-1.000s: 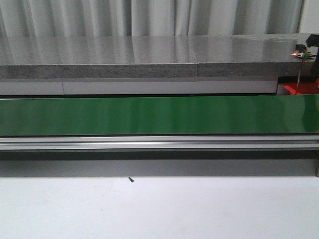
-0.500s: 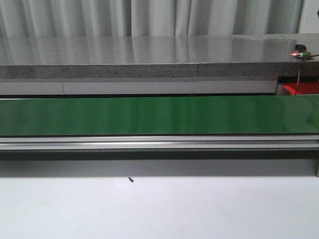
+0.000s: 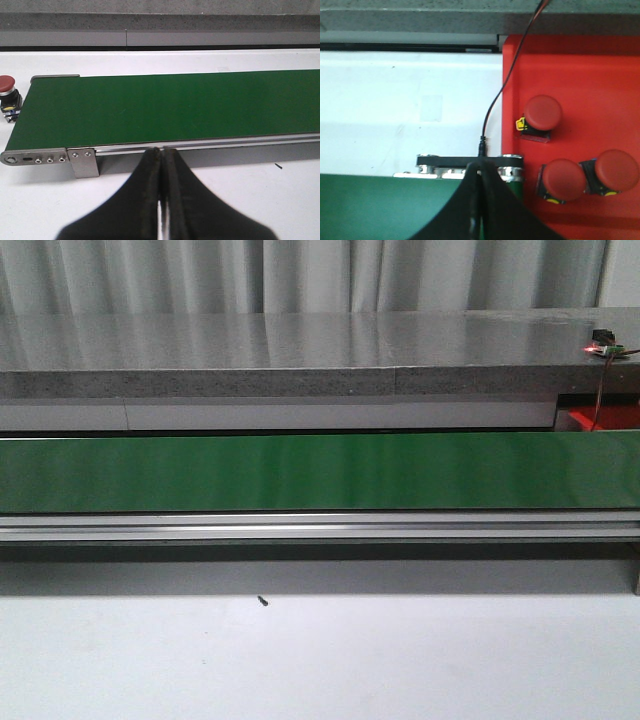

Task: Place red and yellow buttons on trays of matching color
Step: 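Open the right gripper in the red tray and withdraw it, then move the left gripper down over a yellow button in the cluster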

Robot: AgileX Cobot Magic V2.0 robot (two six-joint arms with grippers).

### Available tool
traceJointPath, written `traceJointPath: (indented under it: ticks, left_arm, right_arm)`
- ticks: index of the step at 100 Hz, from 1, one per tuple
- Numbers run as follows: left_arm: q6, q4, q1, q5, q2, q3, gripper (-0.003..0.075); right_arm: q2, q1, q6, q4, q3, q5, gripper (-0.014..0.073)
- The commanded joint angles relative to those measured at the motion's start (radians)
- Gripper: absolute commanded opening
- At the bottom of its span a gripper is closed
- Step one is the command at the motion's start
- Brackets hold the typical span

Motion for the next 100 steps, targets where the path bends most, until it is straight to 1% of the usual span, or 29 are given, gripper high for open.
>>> traceJointPath:
  ticks: [1,26,36,56,74,89,100]
  left_arm:
    - [-0.003,-0.018,-0.007,-0.071,0.009,-0.024,-0.0020]
    - [-0.003,-0.018,-0.007,-0.071,0.009,-0.024,-0.0020]
    - [-0.003,-0.018,-0.007,-0.071,0.009,-0.024,-0.0020]
    - [-0.003,-0.018,-0.007,-0.071,0.009,-0.024,-0.0020]
    - [-0.003,-0.018,-0.007,-0.071,0.009,-0.024,-0.0020]
    - [-0.003,-0.018,-0.007,-0.071,0.009,-0.024,-0.0020]
    - [-0.003,-0.018,-0.007,-0.071,0.009,-0.024,-0.0020]
  right_arm:
    - [-0.103,0.022,-0.005,0.003,0.031,-0.077,-0.0121]
    - [-0.270,0.076,-0.015,-0.009,0.236,-0.166,-0.0121]
    - [-0.345,0.078,-0.040,-0.009,0.320,-0.201,-0.0121]
    - [-0.497,0.078,-0.042,-0.015,0.485,-0.288,-0.0121]
    - [-0.634,0.078,-0.042,-0.004,0.598,-0.302,-0.0121]
    - [-0.741,0.078,-0.042,0.016,0.691,-0.356,-0.0121]
    - [-0.826,0.078,-0.042,0.018,0.752,-0.368,-0.0121]
